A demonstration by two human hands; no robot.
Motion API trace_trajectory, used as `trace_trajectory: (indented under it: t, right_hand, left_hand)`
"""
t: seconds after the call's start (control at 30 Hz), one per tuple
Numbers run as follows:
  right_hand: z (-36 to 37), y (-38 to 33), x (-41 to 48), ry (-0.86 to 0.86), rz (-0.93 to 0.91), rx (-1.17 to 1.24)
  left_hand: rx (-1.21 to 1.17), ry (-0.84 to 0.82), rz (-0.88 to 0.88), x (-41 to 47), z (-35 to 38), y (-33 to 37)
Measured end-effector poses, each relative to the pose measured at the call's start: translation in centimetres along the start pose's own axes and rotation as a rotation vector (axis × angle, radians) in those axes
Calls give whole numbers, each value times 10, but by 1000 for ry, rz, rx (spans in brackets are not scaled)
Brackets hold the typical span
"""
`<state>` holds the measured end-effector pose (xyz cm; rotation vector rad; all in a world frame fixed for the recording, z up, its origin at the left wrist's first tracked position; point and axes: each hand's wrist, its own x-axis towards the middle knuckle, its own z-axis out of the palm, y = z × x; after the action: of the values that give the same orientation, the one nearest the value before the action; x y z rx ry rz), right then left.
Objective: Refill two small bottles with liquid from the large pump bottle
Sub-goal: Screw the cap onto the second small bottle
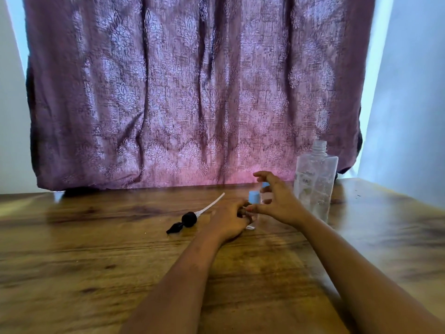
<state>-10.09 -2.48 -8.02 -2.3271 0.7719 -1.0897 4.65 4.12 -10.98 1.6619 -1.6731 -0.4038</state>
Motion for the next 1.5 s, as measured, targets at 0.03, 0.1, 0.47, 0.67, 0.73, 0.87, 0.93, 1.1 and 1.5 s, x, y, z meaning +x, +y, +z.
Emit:
trace_trajectory:
  t: [0.03,0.1,0.47,0.67,0.73,0.87,0.93,1.1,1.5]
  right_hand:
    - [0,-1,-1,-33,3,85]
    - [-1,-4,-1,-86,11,227]
    - [0,-2,-1,-58,20,13]
    - [1,-14,-1,-89,-43,117]
    - [2,-12,-1,0,-39,-67]
    - [3,-8,0,71,8,-138]
    - [0,-9,1,19,47,2]
    - [2,-14,-2,-127,2,196]
    - [17,-11,3,78,-109,18]
  left_hand:
    - [7,2,-4,0,0,0]
    - [-5,-1,-8,0,-1,0]
    - [17,9,39,1,3,1]
    - [3,22,28,1,2,-1]
    - [8,18,13,2,3,0]
    - [9,-11,-4,3,7,1]
    - [-10,0,-3,4,8,-1]
    - [-11,14,20,4,7,-3]
    - [108,98,44,4,1,-2]
